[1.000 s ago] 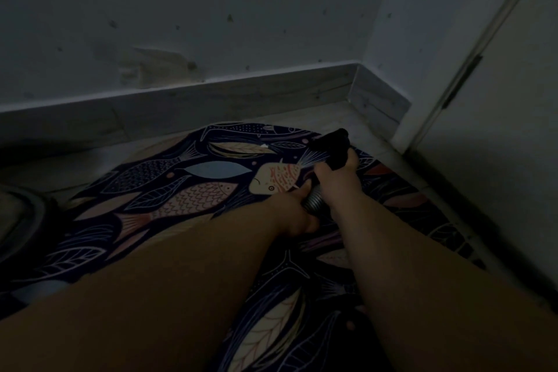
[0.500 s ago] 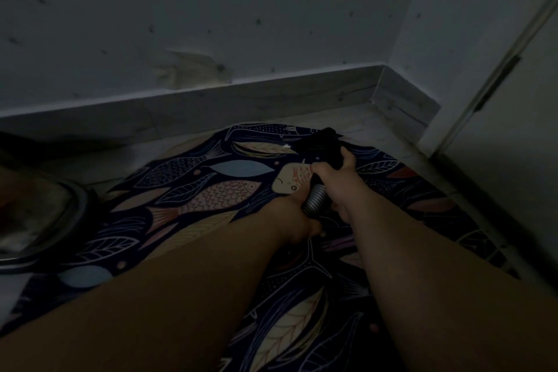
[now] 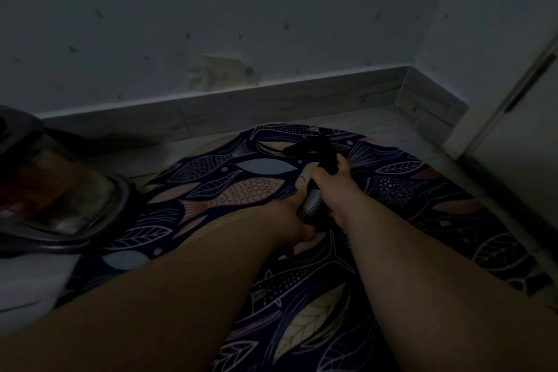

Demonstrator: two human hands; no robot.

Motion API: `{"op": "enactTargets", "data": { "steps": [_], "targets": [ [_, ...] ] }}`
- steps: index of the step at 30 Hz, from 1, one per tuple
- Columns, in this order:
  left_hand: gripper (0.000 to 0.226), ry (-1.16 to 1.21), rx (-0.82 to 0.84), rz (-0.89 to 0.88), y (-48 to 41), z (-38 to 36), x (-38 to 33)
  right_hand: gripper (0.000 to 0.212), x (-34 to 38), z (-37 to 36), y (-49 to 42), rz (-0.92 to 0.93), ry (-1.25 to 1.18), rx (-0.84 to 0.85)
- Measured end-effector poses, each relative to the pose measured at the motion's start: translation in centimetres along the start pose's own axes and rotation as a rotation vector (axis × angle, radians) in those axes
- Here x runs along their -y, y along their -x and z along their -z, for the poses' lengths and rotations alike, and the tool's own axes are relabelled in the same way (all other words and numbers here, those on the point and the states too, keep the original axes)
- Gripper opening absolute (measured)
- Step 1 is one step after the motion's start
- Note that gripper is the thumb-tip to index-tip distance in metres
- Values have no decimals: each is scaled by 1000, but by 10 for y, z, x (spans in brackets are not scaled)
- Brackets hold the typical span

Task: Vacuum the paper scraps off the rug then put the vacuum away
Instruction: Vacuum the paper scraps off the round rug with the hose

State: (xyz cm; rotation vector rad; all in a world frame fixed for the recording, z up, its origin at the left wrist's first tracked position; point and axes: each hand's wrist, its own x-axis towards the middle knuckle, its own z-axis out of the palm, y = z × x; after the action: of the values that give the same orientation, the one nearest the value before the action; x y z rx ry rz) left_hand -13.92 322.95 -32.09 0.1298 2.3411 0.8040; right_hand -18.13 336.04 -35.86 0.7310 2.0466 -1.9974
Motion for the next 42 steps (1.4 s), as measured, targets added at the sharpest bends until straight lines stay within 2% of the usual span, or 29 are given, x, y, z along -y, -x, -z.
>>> {"op": "enactTargets", "data": {
  "steps": [7, 12, 22, 27, 35, 42],
  "targets": [
    [89, -187, 42, -101, 5, -25, -28, 80, -6, 41, 22, 17, 7, -123],
    [90, -248, 130, -141, 7, -52, -65, 80, -15, 92, 39, 10, -22, -209],
    [92, -410, 242, -259, 2, -107, -127, 79, -35, 174, 75, -67, -121, -473],
    [90, -461, 280, -345, 1, -135, -147, 73, -49, 202, 87, -18, -137, -604],
    [91, -497, 259, -366, -13, -141, -148, 76, -55, 210, 84, -16, -258, -556],
    [94, -447, 201, -286, -34, -122, -131, 83, -42, 188, 55, -11, -193, -457]
  ]
}}
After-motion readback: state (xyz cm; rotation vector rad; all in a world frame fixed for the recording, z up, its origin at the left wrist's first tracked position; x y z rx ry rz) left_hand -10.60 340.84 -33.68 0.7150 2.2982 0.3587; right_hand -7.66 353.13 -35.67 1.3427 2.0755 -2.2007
